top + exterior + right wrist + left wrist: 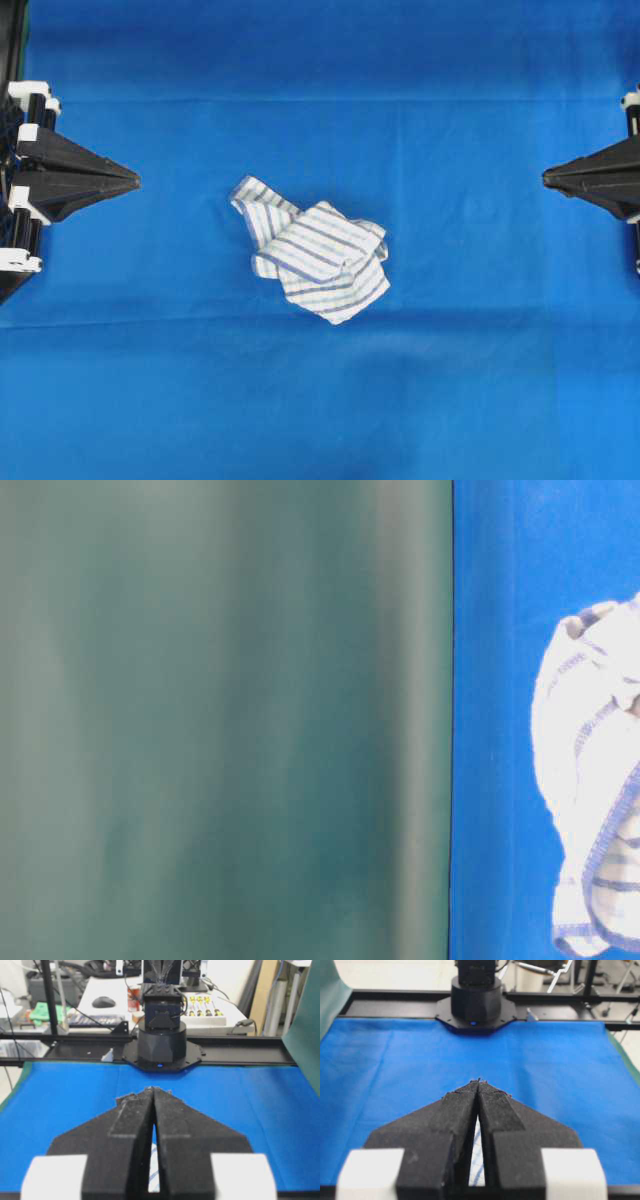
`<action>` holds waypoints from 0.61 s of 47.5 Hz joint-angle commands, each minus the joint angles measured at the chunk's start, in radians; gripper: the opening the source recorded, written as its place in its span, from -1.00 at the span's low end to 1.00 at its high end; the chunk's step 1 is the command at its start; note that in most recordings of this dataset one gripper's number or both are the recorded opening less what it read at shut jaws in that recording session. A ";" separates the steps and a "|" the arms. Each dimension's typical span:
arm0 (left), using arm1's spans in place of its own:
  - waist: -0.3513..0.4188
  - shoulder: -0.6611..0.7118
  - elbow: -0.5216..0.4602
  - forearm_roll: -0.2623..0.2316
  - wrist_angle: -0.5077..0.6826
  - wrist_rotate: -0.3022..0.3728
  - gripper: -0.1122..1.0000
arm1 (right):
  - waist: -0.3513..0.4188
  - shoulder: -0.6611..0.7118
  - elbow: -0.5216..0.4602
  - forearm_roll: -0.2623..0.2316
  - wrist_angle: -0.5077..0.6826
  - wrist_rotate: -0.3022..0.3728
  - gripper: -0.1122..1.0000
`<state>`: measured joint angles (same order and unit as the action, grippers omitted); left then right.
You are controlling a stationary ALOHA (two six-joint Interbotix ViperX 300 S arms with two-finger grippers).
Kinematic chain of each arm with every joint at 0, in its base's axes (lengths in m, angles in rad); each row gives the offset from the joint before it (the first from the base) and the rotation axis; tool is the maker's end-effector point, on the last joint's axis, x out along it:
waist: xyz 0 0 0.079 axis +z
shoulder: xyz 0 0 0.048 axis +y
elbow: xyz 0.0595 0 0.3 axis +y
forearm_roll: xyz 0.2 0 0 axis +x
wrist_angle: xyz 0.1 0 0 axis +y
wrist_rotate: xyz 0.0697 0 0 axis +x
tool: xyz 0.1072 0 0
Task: Lift the towel with both arms.
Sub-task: 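Move both grippers inward and down toward the striped towel's edges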
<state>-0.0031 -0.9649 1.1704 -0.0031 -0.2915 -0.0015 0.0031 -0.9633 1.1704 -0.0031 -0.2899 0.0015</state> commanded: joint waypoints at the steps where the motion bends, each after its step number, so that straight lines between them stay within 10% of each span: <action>1: -0.009 0.005 -0.020 -0.026 0.023 -0.002 -0.80 | -0.003 0.005 -0.020 0.002 -0.002 0.000 -0.80; 29: -0.106 0.170 -0.138 -0.026 0.118 0.002 -0.79 | 0.055 0.176 -0.216 0.005 0.239 0.003 -0.79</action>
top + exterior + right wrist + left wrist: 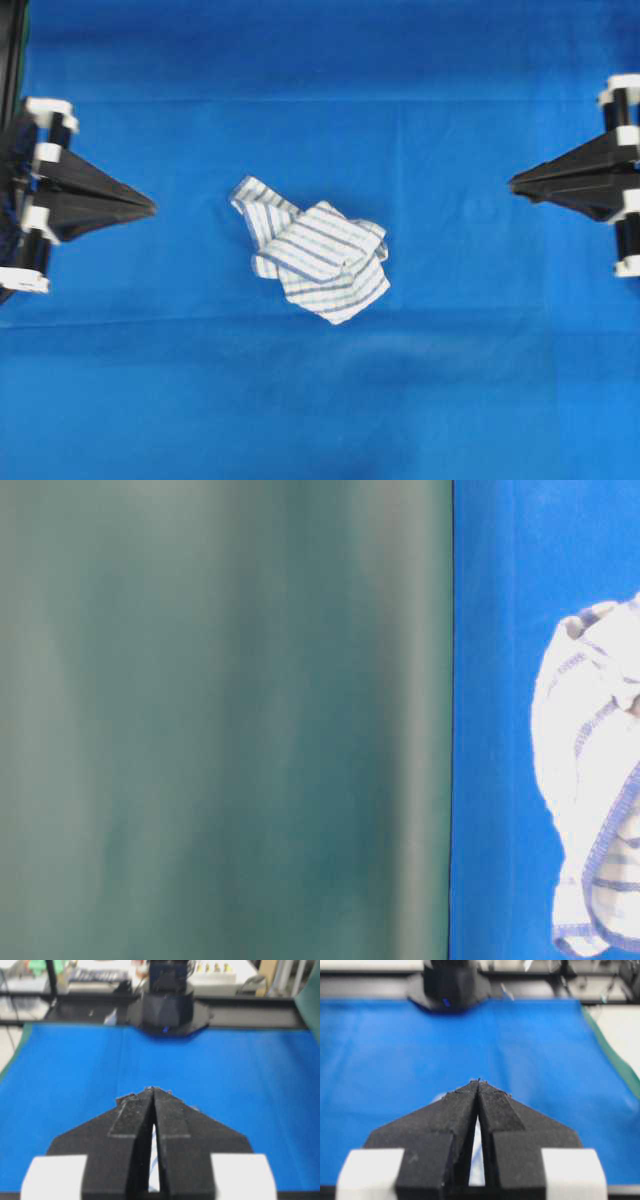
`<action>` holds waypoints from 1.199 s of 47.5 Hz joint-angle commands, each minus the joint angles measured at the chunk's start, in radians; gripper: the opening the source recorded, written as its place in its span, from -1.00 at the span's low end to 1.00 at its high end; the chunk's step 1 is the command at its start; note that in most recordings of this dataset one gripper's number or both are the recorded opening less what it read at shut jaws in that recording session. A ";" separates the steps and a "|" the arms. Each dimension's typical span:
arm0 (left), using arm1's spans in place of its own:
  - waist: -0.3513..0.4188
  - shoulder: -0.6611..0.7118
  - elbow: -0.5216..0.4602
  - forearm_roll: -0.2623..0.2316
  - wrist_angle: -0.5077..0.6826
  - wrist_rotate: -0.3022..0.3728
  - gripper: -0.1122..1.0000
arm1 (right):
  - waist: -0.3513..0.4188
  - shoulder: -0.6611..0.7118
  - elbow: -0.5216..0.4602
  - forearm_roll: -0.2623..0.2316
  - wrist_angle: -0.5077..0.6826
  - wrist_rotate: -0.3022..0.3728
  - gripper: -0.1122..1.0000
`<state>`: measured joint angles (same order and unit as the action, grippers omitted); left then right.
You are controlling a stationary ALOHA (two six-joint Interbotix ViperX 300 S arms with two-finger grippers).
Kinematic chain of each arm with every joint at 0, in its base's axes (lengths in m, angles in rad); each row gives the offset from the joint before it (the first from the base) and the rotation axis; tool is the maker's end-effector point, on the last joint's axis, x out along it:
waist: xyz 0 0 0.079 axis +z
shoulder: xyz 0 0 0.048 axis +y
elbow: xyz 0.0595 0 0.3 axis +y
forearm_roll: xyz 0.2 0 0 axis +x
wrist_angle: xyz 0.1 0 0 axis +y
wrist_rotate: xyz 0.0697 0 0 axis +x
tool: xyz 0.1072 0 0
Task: Lift the towel with both arms.
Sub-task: 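Move both grippers inward and down toward the striped towel's edges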
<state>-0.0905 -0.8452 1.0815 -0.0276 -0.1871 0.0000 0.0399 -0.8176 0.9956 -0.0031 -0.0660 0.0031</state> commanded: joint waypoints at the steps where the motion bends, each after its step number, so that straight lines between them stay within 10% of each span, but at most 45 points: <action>1: -0.023 0.066 -0.058 -0.002 0.020 -0.002 -0.79 | 0.025 0.040 -0.046 0.005 0.021 0.003 -0.79; 11: -0.072 0.190 -0.138 -0.002 0.075 -0.006 -0.51 | 0.074 0.143 -0.103 0.008 0.083 0.006 -0.75; 25: -0.107 0.316 -0.187 -0.008 0.147 -0.043 0.84 | 0.121 0.334 -0.178 0.008 0.206 0.005 0.41; 57: -0.110 0.841 -0.284 -0.003 0.060 -0.034 0.84 | 0.146 0.821 -0.318 0.008 0.198 0.006 0.35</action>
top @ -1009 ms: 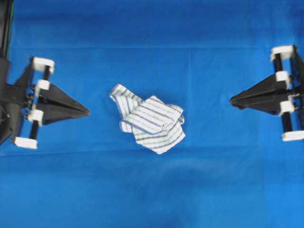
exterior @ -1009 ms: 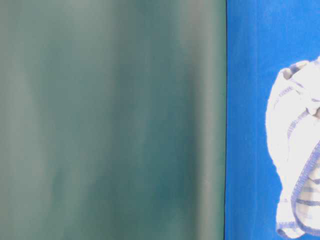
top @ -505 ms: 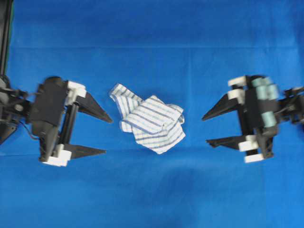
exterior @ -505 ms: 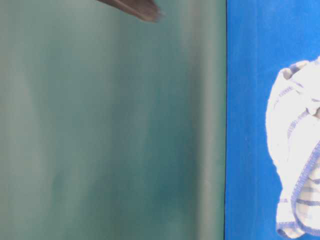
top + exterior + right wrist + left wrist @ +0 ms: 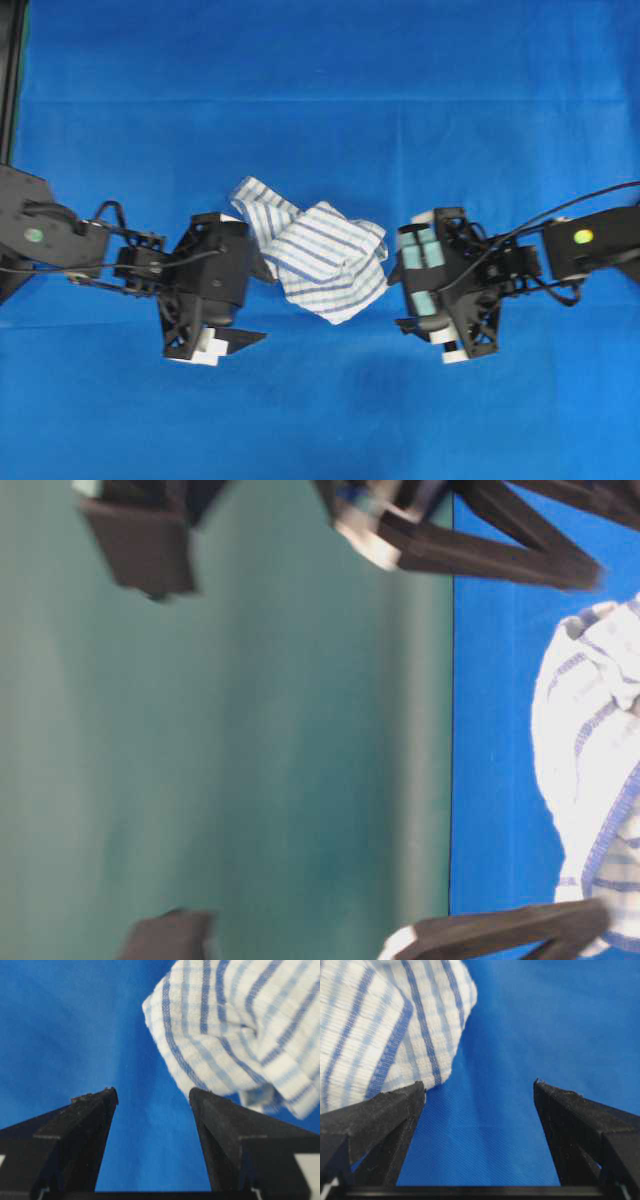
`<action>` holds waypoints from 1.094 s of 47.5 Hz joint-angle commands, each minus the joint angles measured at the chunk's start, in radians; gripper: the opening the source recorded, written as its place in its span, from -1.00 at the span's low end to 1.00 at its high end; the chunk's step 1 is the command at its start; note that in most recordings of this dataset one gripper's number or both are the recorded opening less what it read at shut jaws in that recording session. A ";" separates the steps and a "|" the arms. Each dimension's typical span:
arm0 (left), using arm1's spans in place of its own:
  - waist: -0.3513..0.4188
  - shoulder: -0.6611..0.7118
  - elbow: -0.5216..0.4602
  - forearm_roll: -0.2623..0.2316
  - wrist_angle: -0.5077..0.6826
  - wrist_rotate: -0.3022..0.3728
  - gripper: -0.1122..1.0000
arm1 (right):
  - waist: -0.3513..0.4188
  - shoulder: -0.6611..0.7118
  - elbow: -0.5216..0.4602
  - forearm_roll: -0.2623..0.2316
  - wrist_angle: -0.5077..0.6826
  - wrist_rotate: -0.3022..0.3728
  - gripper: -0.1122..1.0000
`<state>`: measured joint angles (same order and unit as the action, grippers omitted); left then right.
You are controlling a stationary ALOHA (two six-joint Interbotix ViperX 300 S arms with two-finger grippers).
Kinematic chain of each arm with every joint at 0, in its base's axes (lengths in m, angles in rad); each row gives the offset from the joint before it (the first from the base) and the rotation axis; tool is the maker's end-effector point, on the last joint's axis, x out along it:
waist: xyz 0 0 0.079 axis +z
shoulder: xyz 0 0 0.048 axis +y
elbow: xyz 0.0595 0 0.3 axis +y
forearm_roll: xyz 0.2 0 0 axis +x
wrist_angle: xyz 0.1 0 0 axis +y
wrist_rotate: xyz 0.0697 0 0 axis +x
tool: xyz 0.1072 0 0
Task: Lift the towel with both arms.
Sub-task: 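Move both grippers inward and down toward the striped towel's edges, then close both grippers on opposite edges of the towel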
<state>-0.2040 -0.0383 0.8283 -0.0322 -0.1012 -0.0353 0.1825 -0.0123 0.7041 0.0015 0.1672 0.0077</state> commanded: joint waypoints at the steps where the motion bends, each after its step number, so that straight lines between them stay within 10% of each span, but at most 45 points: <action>1: 0.003 0.048 -0.032 0.002 -0.034 0.002 0.84 | 0.003 0.023 -0.026 0.003 -0.046 0.002 0.35; 26: 0.057 0.255 -0.043 0.002 -0.204 0.002 0.74 | -0.031 0.167 -0.072 0.005 -0.114 0.002 0.34; 37: 0.064 0.261 -0.044 -0.002 -0.202 -0.003 -0.07 | -0.052 0.167 -0.072 0.003 -0.110 0.002 0.20; 44: 0.075 0.259 -0.046 0.000 -0.183 -0.008 -0.62 | -0.064 0.167 -0.072 0.005 -0.104 0.002 -0.28; 52: 0.080 0.253 -0.051 -0.002 -0.133 -0.006 -0.74 | -0.064 0.163 -0.067 0.003 -0.103 0.000 -0.76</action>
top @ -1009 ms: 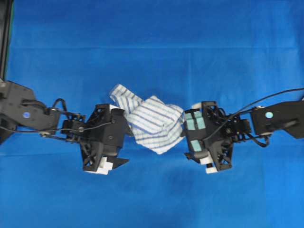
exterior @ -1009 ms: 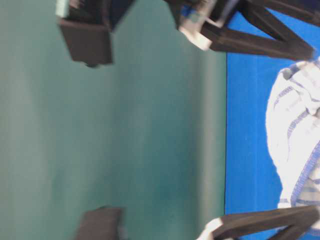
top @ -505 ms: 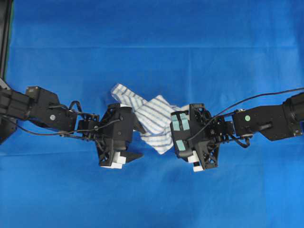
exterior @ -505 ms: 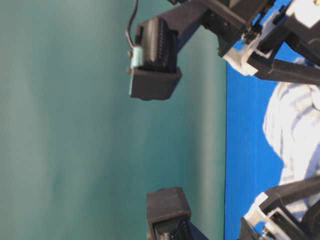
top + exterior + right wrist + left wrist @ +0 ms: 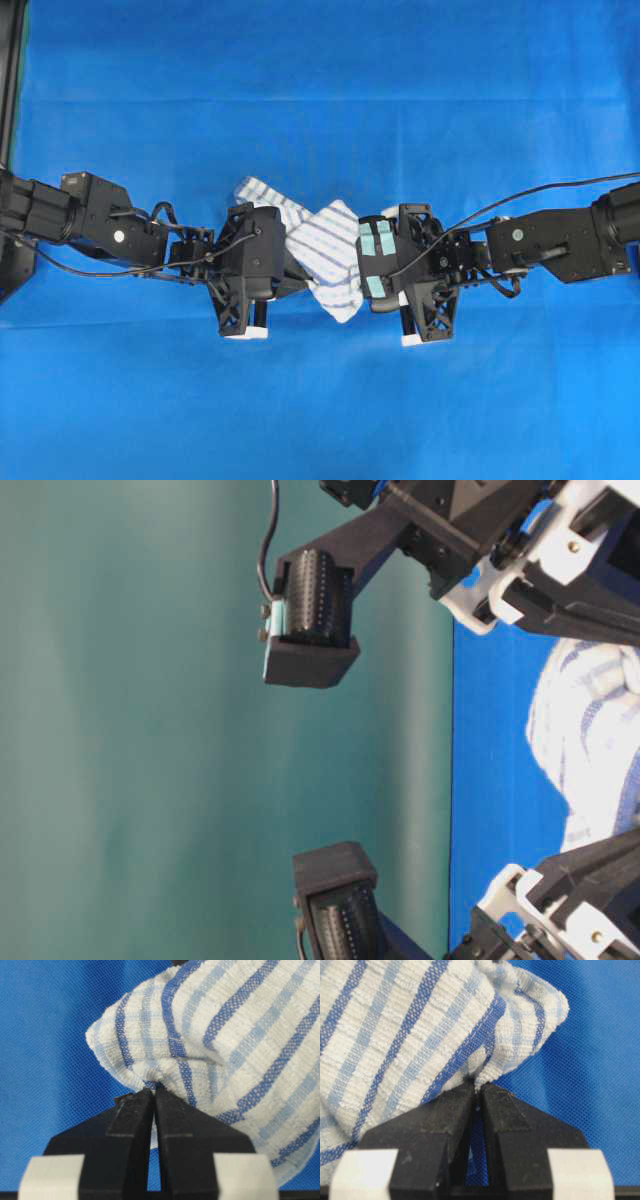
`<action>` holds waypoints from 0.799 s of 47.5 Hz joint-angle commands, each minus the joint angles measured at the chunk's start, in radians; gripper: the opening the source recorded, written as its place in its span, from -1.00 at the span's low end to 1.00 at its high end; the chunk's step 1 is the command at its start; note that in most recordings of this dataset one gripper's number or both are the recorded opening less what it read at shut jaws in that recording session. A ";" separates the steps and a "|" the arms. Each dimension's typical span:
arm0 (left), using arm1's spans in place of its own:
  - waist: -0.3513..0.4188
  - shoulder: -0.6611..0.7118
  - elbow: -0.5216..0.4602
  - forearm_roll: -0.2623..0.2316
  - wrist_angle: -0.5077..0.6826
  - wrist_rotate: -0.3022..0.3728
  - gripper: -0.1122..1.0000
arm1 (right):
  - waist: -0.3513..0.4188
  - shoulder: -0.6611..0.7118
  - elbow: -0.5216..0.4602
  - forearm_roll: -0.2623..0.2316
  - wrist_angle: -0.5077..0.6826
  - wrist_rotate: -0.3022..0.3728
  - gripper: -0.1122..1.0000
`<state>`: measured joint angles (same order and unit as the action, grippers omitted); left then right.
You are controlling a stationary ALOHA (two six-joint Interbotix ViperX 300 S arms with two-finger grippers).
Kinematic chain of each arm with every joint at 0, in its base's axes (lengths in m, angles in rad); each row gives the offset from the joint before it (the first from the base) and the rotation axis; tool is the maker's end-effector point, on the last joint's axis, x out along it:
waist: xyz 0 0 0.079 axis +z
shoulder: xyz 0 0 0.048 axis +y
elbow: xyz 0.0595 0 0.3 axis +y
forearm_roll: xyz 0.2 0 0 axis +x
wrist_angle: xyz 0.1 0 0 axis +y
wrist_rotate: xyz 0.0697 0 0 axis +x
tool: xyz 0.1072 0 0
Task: Lift the towel with both arms.
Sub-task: 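Close both grippers on opposite edges of the towel, then lift the towel with both grippers and pull apart outward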
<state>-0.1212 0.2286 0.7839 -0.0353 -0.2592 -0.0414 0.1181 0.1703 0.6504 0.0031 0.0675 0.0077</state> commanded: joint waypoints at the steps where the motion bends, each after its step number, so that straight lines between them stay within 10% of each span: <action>1: -0.003 -0.017 -0.008 0.002 0.029 -0.002 -0.74 | 0.000 -0.020 -0.014 0.002 -0.003 0.000 -0.76; 38: -0.003 -0.565 -0.080 0.006 0.439 0.002 -0.74 | 0.000 -0.374 -0.126 -0.032 0.275 -0.012 -0.76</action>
<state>-0.1227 -0.2715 0.7440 -0.0337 0.1411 -0.0430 0.1181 -0.1396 0.5660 -0.0184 0.3191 -0.0031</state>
